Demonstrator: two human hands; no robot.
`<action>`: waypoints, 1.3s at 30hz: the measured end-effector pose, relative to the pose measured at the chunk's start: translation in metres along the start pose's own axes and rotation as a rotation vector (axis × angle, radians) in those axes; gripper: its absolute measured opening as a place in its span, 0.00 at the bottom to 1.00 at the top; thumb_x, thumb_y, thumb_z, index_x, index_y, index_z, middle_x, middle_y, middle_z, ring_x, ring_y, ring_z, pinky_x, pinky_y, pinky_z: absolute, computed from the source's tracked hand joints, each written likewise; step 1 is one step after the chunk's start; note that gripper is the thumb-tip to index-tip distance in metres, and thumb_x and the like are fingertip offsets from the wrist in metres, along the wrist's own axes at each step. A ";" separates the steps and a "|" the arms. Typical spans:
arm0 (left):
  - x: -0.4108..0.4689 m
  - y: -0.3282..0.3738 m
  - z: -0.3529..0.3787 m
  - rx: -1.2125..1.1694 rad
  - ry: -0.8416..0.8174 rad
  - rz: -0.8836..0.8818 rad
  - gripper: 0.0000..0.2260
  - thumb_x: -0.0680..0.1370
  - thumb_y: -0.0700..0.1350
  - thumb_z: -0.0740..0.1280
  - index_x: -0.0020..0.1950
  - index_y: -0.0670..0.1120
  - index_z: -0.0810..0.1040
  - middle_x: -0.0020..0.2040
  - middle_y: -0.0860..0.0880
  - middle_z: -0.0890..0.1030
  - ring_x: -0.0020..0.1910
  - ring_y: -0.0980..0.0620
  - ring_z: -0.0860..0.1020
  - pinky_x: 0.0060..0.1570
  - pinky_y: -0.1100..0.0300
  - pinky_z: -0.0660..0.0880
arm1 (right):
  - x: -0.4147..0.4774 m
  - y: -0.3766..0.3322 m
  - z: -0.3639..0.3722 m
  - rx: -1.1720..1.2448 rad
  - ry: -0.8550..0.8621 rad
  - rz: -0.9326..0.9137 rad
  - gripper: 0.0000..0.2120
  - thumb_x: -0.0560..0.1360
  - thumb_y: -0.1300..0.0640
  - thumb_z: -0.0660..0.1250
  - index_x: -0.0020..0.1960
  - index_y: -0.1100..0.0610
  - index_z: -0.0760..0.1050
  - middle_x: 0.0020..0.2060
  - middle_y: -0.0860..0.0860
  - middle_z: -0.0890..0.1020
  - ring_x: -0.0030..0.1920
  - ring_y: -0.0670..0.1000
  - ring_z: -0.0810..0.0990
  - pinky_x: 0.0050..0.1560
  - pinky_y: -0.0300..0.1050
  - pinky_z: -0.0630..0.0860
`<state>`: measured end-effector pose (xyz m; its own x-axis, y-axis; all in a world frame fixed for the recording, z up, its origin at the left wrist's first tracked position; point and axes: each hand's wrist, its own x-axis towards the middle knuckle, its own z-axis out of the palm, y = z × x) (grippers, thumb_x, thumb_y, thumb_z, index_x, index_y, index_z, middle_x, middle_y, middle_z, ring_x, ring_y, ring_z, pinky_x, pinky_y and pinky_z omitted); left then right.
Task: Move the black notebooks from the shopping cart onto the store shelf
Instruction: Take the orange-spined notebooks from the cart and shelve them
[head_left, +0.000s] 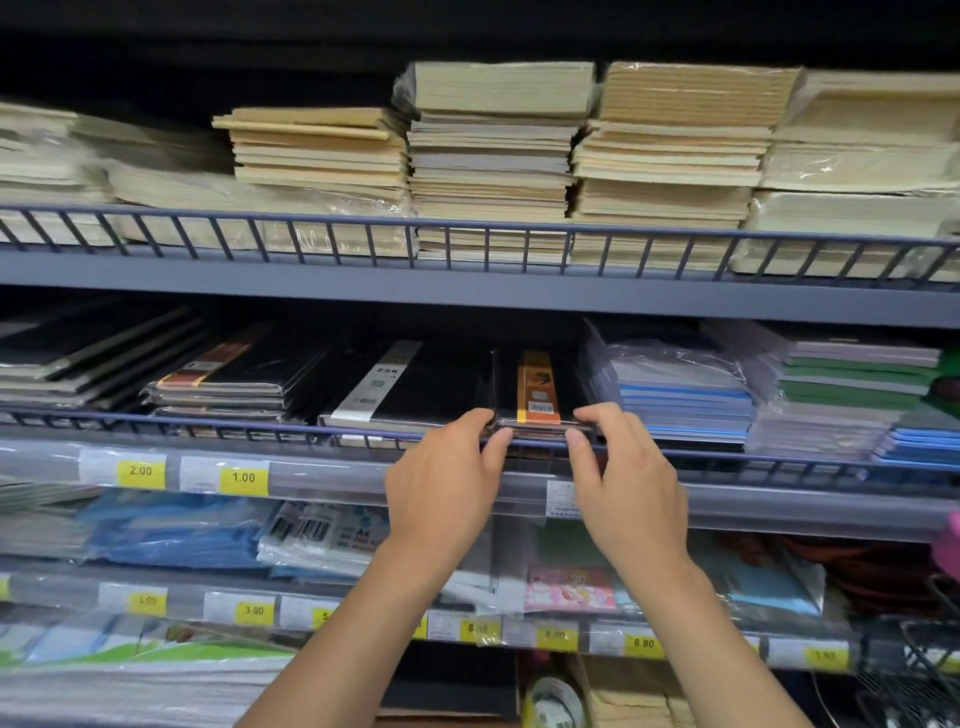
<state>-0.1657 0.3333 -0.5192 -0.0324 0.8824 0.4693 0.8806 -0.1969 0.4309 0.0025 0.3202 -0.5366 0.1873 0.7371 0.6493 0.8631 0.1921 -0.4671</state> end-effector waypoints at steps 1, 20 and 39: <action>0.000 0.001 0.001 -0.005 0.003 -0.009 0.17 0.84 0.62 0.56 0.69 0.59 0.75 0.53 0.57 0.85 0.51 0.50 0.83 0.43 0.54 0.78 | 0.000 0.000 0.000 -0.003 0.000 0.012 0.08 0.82 0.43 0.58 0.59 0.41 0.71 0.52 0.41 0.77 0.44 0.49 0.79 0.38 0.49 0.77; -0.001 0.003 -0.004 -0.111 -0.034 -0.043 0.15 0.84 0.59 0.58 0.66 0.56 0.76 0.56 0.57 0.84 0.51 0.51 0.82 0.47 0.50 0.80 | -0.004 -0.005 0.015 -0.003 0.109 0.058 0.07 0.82 0.47 0.59 0.59 0.45 0.70 0.50 0.42 0.73 0.43 0.47 0.73 0.35 0.44 0.64; 0.005 -0.095 -0.072 -0.164 0.006 0.267 0.19 0.81 0.38 0.62 0.69 0.53 0.77 0.64 0.52 0.78 0.61 0.47 0.74 0.57 0.50 0.76 | 0.005 -0.071 -0.020 -0.420 -0.039 0.153 0.15 0.78 0.53 0.65 0.65 0.49 0.76 0.61 0.48 0.75 0.63 0.53 0.70 0.45 0.49 0.76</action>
<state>-0.2838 0.3250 -0.5022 0.1872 0.7878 0.5868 0.7705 -0.4883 0.4097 -0.0484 0.2970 -0.4886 0.3170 0.7617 0.5650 0.9438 -0.1950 -0.2667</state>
